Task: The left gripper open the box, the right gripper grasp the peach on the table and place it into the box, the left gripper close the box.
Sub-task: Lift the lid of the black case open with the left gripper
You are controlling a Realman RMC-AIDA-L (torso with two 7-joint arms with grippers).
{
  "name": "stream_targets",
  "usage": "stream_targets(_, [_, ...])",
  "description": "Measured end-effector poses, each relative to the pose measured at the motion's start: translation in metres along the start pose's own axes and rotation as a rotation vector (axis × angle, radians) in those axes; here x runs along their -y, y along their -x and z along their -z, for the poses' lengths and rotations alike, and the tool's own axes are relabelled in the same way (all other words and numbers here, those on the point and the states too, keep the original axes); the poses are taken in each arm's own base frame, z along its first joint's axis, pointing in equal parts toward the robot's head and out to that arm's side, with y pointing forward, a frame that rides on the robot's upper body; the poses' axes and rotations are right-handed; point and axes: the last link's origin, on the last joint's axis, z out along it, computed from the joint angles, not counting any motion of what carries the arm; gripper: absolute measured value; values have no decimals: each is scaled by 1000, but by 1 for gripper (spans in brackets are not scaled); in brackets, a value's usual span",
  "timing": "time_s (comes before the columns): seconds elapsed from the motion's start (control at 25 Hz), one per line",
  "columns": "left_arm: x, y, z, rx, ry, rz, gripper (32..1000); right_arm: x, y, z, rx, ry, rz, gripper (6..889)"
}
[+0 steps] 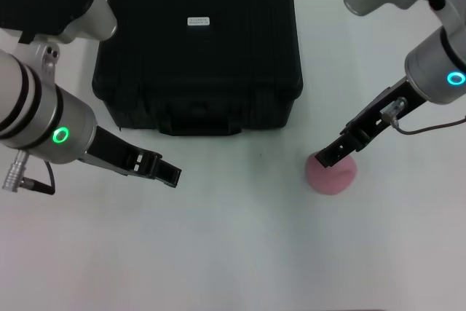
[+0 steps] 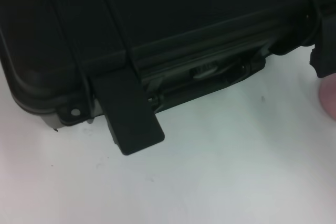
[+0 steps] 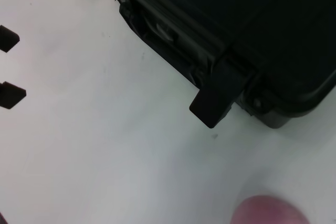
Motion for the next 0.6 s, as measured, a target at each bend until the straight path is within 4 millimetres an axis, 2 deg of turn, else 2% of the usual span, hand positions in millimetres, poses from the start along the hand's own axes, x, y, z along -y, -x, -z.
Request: stream_targets(0.6, [4, -1, -5, 28, -13, 3, 840, -1, 3, 0, -8, -3, 10, 849])
